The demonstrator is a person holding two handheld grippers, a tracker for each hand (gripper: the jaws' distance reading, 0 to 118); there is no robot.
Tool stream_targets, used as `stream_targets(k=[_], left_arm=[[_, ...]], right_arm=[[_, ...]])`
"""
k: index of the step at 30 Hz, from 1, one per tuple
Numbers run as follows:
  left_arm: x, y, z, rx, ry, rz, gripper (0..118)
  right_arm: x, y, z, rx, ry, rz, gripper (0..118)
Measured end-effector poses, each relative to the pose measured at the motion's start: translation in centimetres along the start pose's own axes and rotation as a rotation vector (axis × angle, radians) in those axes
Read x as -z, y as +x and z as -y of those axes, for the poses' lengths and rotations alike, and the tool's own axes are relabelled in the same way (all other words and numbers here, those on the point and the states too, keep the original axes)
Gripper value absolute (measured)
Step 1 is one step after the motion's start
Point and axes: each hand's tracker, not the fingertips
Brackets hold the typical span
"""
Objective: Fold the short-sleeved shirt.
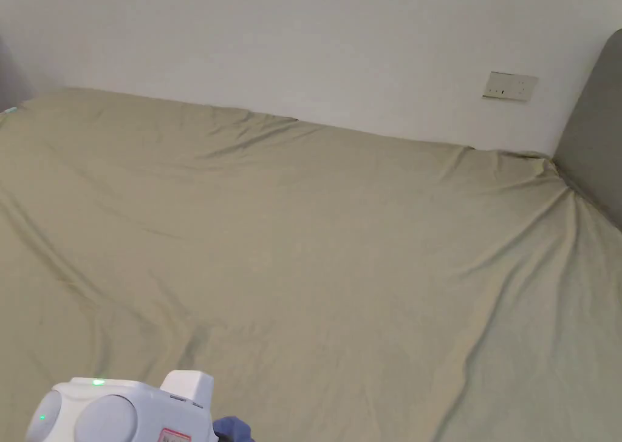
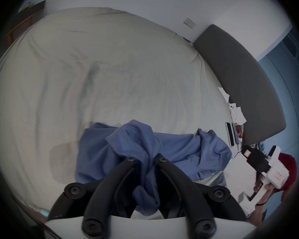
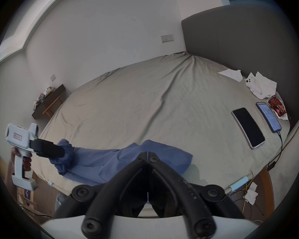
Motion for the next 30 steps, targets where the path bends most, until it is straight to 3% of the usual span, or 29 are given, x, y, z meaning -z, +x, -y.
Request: stream_targets(k=[4,8,10,12,13,15,19,25,30], left_arm=[[1.0,1.1,0.5,0.004,-0.003,0.020,18],[-1.8,1.2,0.5,-0.034,0.023,0.286,41],[-3.4,1.0,0.3,-0.060,0.069,0.318,52],[-4.7,0.5,0.3,-0.068,0.124,0.290,50],[-5.1,0.1,0.4,-0.071,0.149,0.251,43],[-5.0,-0.4,0.9,-0.065,0.163,0.170,1],[-3.1,-1.7,2.0,-0.059,0.090,0.054,0],[1.4,-0.8,2.6,-0.115,0.030,0.151,0],[4.8,2.8,1.8,-0.086,-0.010,0.268,0]], right_arm=[[-0.2,1.3,0.3,0.040,-0.003,0.024,1],[0.2,1.3,0.5,0.046,-0.016,0.032,1],[0.5,0.9,0.5,0.043,-0.023,0.022,2],[0.6,0.5,0.6,0.037,-0.026,0.004,2],[0.7,0.3,0.6,0.033,-0.029,-0.006,2],[0.8,0.0,0.7,0.028,-0.032,-0.024,2],[0.7,-0.5,0.6,0.002,-0.025,-0.037,2],[0.3,-0.6,0.1,0.002,-0.011,-0.056,2],[0.2,-0.3,0.0,0.006,-0.009,-0.038,2]])
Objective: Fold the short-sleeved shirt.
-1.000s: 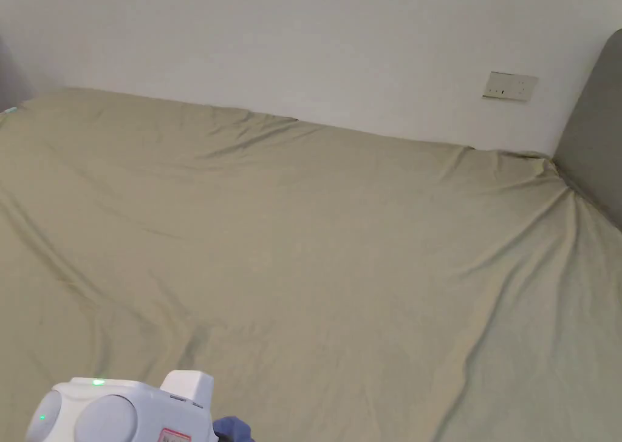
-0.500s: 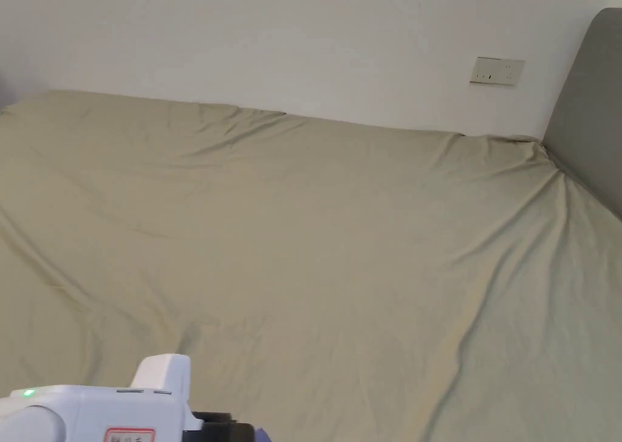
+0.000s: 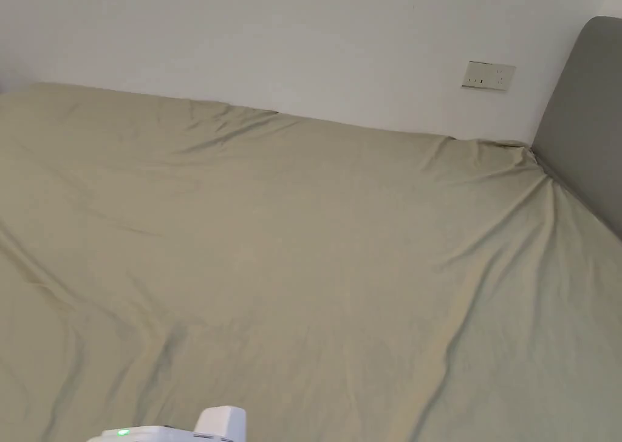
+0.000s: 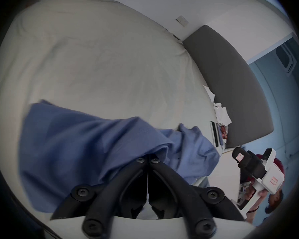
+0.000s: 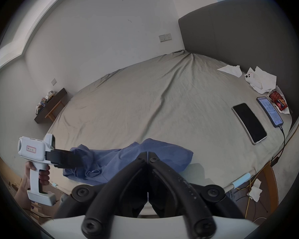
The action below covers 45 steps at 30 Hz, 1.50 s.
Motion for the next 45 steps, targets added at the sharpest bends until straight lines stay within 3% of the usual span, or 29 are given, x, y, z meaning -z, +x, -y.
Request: stream_targets(k=[7,14,18,22,23,28,29,30,31,32,33,36,40,45], left_arm=[[3.9,1.0,-1.8,-0.006,0.016,0.014,0],[-3.1,4.1,-1.4,0.108,0.028,0.111,0],[-10.7,1.5,1.2,0.097,0.176,0.128,0],[-16.8,-3.0,3.1,0.127,0.368,-0.069,0],[-17.8,-4.7,3.2,0.072,0.386,-0.080,0],[-18.7,-10.0,3.2,-0.058,0.466,0.042,0],[-18.2,-10.6,2.9,-0.080,0.472,0.032,6],[-17.6,-11.1,2.6,-0.091,0.467,0.022,20],[-16.8,-11.6,2.0,-0.119,0.432,-0.005,51],[-15.9,-11.9,1.4,-0.130,0.387,-0.017,97],[-15.9,-11.9,1.3,-0.129,0.375,0.039,118],[-14.0,-12.5,0.2,-0.138,0.281,0.031,107],[-11.4,-12.9,-0.2,-0.113,0.190,0.096,107],[-8.7,-13.8,0.0,-0.118,0.096,0.040,106]], right_arm=[[-0.3,0.8,0.4,0.020,-0.013,0.033,2],[-0.2,0.7,-0.1,0.022,-0.006,0.038,2],[-0.3,0.0,-0.5,0.011,0.008,0.004,2],[-0.1,-0.9,-0.8,-0.016,0.010,-0.022,2],[0.1,-1.2,-0.9,-0.025,0.004,-0.026,2],[1.0,-2.5,-0.7,-0.058,-0.030,-0.038,2],[1.1,-2.9,-0.7,-0.063,-0.038,-0.045,2],[1.1,-3.1,-0.6,-0.066,-0.042,-0.050,2],[1.2,-3.4,-0.7,-0.069,-0.047,-0.056,2],[1.2,-3.7,-0.7,-0.072,-0.051,-0.061,2],[1.1,-3.9,-0.8,-0.076,-0.051,-0.062,2],[1.1,-4.4,-1.1,-0.086,-0.047,-0.062,2],[1.2,-4.5,-1.3,-0.092,-0.049,-0.050,2],[1.2,-4.3,-1.4,-0.076,-0.055,-0.051,2]])
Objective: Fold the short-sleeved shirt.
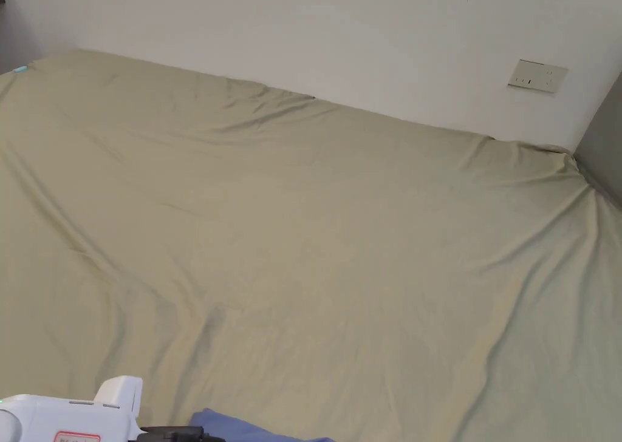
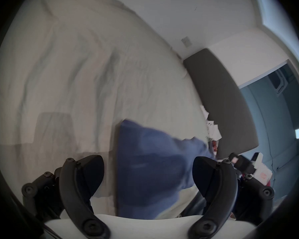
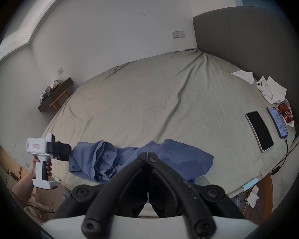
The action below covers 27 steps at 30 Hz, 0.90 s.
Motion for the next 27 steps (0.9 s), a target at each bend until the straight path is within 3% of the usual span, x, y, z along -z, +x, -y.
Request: stream_targets(k=[1,3,4,5,6,7,16,19,21,22,27], left_arm=[[-0.7,0.4,0.0,0.034,0.046,0.059,107],[-0.3,0.1,-0.3,-0.044,0.008,0.079,103],[0.2,0.1,-0.4,-0.098,-0.016,0.111,86],[0.8,0.3,-0.2,-0.134,-0.018,0.107,54],[1.3,0.6,0.0,-0.114,-0.003,0.085,34],[2.1,-0.3,0.0,-0.098,-0.006,0.064,26],[-2.4,1.6,0.0,-0.145,0.059,0.008,14],[-4.6,2.0,0.1,-0.351,0.044,0.150,13],[-5.8,2.4,0.4,-0.310,0.095,0.182,13],[-6.3,2.6,0.3,-0.266,0.094,0.156,13],[-10.7,1.5,0.1,-0.308,0.186,0.028,12]], right_arm=[[0.0,0.1,0.0,0.005,-0.001,-0.002,2],[0.1,0.1,0.0,0.011,-0.005,-0.003,2],[0.3,0.1,0.0,0.013,-0.010,-0.003,2],[0.4,0.1,0.0,0.014,-0.014,-0.006,2],[0.5,0.0,0.0,0.015,-0.016,-0.007,2],[0.6,-0.1,0.0,0.015,-0.017,-0.007,2],[0.2,0.1,-0.1,0.017,-0.004,-0.005,2],[0.1,0.3,-0.3,0.033,0.000,-0.010,2],[0.2,0.4,-0.3,0.036,0.001,-0.015,2],[0.2,0.4,-0.3,0.038,0.004,-0.015,2],[-0.2,0.4,-0.3,0.046,0.017,-0.025,2]])
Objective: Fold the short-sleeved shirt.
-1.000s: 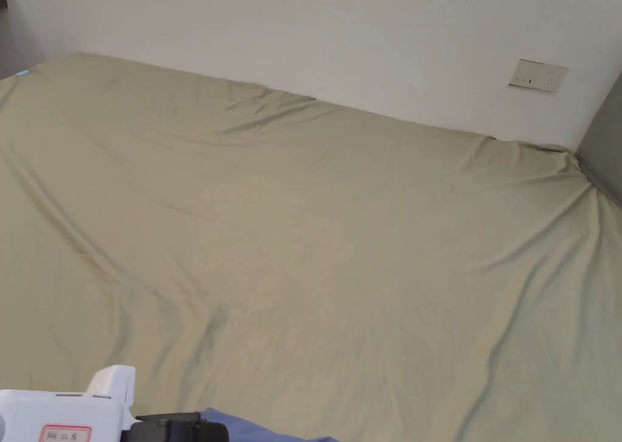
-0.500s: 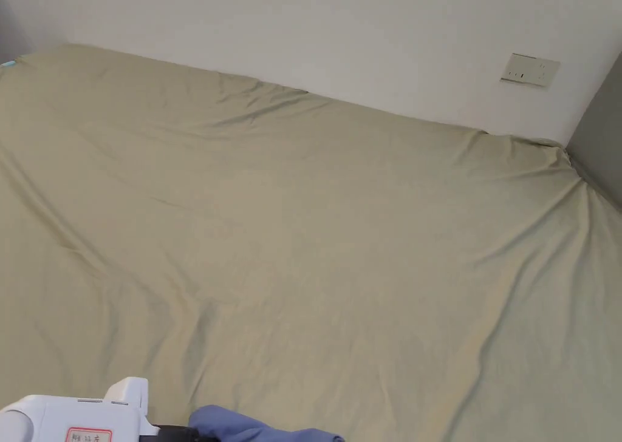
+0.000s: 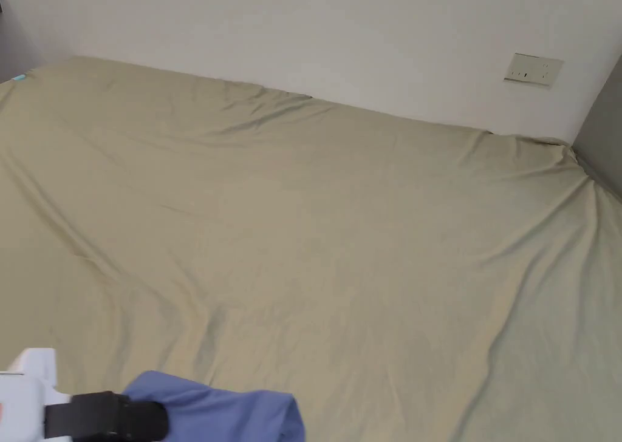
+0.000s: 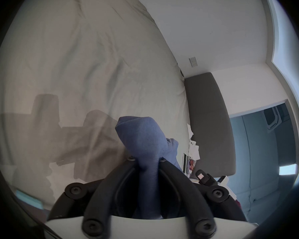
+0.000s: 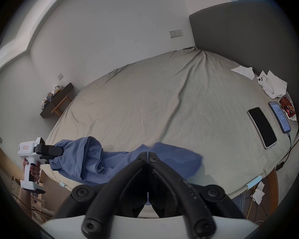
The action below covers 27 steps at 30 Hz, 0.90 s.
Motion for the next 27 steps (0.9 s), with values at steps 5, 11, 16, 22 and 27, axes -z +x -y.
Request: stream_targets(k=[5,11,16,22,27], left_arm=[[-4.8,-0.1,-2.0,0.074,0.105,-0.222,12],[-3.3,3.4,-0.7,0.263,0.073,-0.386,13],[2.5,7.1,1.9,0.315,-0.025,-0.251,13],[11.0,12.2,5.0,0.423,-0.168,-0.118,13],[17.4,13.5,7.9,0.515,-0.235,-0.200,13]], right_arm=[[0.1,0.5,0.2,0.001,-0.002,0.016,2],[0.1,0.6,0.6,0.009,-0.001,0.009,2],[-0.1,0.6,0.8,-0.005,0.001,-0.002,2],[-0.8,2.0,1.5,0.025,0.008,-0.007,2],[-1.6,3.8,1.9,0.071,0.021,0.031,2]])
